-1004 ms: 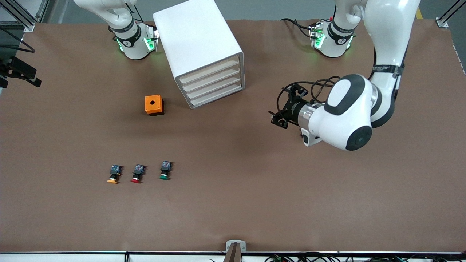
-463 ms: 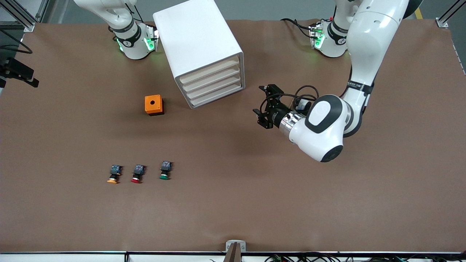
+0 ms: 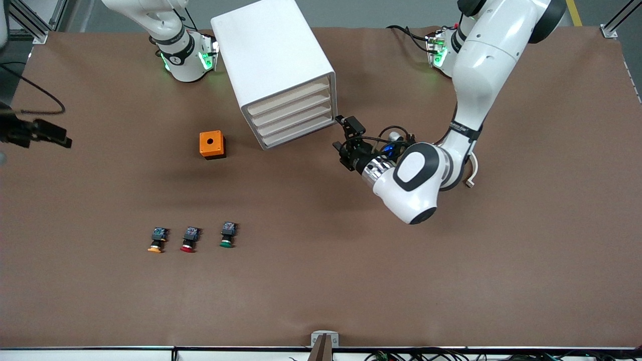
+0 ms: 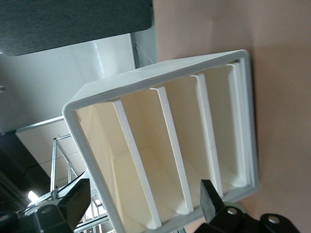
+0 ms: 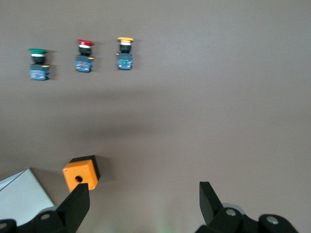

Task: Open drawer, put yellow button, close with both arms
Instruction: 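Grasp the drawer handle with the left gripper while the right gripper reaches the yellow button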

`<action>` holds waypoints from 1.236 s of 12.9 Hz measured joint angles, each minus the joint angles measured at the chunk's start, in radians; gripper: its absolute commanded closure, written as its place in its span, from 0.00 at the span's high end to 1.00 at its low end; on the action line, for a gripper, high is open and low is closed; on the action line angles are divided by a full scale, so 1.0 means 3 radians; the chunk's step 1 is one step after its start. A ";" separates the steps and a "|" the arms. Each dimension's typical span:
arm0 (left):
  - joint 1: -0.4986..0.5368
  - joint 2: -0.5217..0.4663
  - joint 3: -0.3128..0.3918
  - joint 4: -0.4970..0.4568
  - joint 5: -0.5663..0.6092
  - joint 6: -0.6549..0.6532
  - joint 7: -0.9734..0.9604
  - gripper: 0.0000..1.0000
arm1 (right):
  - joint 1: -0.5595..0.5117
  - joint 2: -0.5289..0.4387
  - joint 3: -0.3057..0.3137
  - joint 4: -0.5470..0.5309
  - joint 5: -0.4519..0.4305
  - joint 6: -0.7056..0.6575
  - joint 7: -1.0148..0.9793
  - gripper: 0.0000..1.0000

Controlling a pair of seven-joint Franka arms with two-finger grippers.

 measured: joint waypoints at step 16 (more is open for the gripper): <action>-0.0655 0.0169 -0.0003 -0.0001 -0.0265 -0.0128 -0.0629 0.34 | 0.0320 0.1027 0.0070 -0.0572 0.0087 0.2088 0.0745 1.00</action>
